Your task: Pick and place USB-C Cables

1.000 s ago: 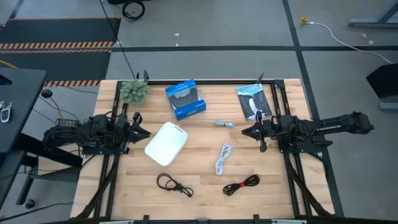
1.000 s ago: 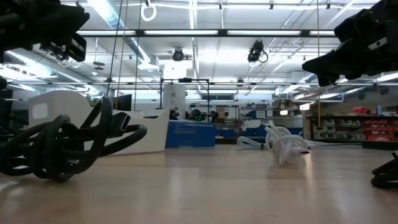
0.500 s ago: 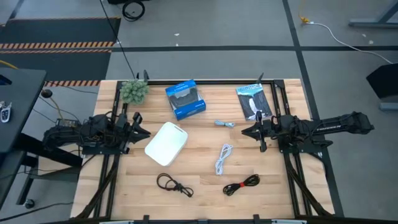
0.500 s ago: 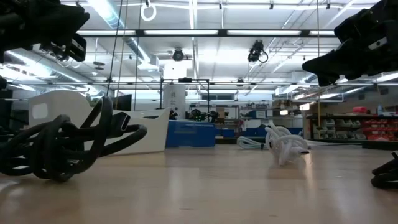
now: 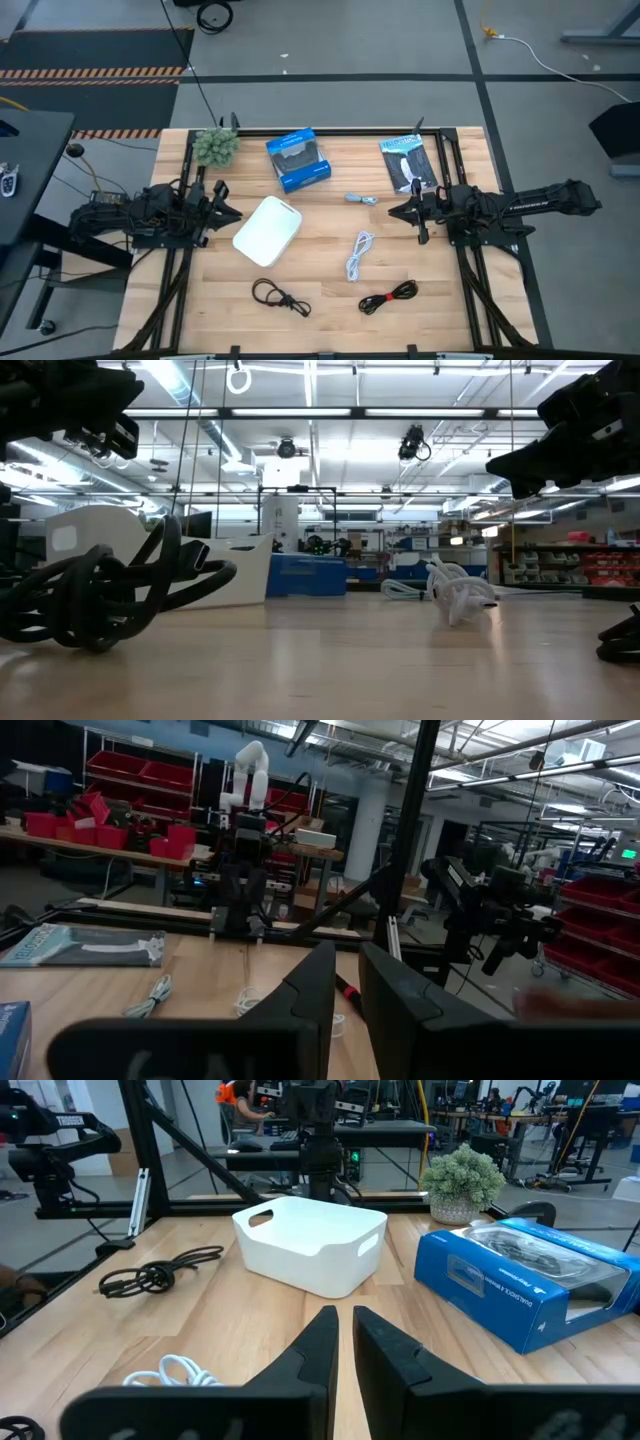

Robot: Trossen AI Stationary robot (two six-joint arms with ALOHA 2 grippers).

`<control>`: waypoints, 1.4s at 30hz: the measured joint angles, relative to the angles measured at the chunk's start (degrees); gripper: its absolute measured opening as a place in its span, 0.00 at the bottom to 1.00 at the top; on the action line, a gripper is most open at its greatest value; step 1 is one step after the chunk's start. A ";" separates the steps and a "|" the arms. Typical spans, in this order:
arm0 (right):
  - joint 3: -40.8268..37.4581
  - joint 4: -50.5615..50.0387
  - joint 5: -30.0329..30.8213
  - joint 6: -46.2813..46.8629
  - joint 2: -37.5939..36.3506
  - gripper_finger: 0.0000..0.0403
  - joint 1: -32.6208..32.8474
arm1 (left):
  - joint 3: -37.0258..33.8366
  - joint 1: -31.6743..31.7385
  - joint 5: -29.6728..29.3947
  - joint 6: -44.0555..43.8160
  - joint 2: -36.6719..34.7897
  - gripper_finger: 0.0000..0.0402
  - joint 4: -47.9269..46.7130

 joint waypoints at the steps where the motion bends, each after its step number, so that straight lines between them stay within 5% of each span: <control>1: 0.00 0.02 -0.01 0.00 0.00 0.11 0.01 | 0.00 0.00 0.01 0.00 -0.01 0.14 0.00; 10: 0.00 0.95 1.62 -6.48 0.01 0.11 -0.05 | -0.01 0.00 0.00 0.01 0.01 0.14 0.00; 15: 0.00 12.82 3.84 -13.70 0.04 0.11 -0.16 | 0.00 0.02 0.01 0.00 -0.01 0.14 0.01; 19: 0.04 23.90 12.85 -3.26 -0.03 0.11 -1.73 | 0.00 0.00 -0.01 0.01 -0.01 0.14 0.01; 22: 0.63 21.32 18.44 5.85 0.08 0.11 -3.73 | 0.00 0.00 -0.01 0.00 -0.01 0.14 0.01; 31: 9.85 6.82 1.04 10.12 8.44 0.11 -12.39 | 0.00 0.01 0.01 0.01 0.00 0.14 0.01; 42: 16.28 3.72 -8.63 10.09 21.74 0.11 -14.17 | -0.02 0.01 0.01 0.02 -0.01 0.14 0.01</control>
